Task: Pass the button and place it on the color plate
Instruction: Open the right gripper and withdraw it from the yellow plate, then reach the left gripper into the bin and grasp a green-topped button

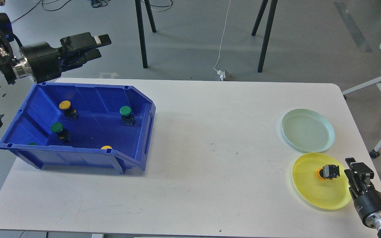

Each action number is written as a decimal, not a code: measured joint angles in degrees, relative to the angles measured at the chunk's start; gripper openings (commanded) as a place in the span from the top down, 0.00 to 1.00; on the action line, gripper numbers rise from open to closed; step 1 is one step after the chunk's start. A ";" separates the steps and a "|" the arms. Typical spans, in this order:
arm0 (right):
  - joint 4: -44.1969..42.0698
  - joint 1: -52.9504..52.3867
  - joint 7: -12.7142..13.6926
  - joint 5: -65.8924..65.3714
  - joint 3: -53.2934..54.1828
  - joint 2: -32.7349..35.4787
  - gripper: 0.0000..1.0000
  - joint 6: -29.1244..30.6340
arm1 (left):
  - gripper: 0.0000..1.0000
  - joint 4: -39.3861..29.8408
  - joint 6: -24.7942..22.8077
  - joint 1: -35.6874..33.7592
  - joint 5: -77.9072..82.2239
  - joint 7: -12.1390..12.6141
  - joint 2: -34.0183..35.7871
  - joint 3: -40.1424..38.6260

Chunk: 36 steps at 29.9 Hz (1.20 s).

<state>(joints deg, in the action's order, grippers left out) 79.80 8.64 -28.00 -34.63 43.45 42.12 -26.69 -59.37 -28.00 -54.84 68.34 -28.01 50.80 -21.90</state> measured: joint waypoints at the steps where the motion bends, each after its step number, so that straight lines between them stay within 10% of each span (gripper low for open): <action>1: 0.00 -0.11 0.00 0.02 -0.07 -0.33 0.27 -0.02 | 0.07 -0.11 0.00 0.60 4.96 0.00 1.09 0.41; 2: 0.01 -0.21 0.00 0.05 -0.09 -0.58 0.04 -0.02 | 0.07 -0.17 0.00 1.31 8.93 0.00 1.92 0.83; 3: 0.09 -0.36 0.00 0.08 -0.08 -0.71 0.01 -0.02 | 0.07 -0.21 0.00 1.84 13.13 0.00 2.69 1.27; 13: 8.31 -1.07 0.00 2.00 15.53 0.39 0.01 3.01 | 0.08 5.53 0.14 5.39 35.07 0.00 3.81 6.03; 21: 11.79 -7.82 0.00 22.56 35.22 -1.40 0.01 20.37 | 0.08 13.71 3.26 5.97 35.04 0.00 -0.24 10.71; 36: 11.35 -10.18 0.00 28.19 36.68 -1.57 0.01 24.83 | 0.09 25.33 3.99 5.95 34.73 0.02 -9.24 11.00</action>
<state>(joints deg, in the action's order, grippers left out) 91.14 -1.54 -28.00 -6.44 80.12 40.55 -1.86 -34.04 -24.01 -48.89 103.07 -27.99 41.56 -10.90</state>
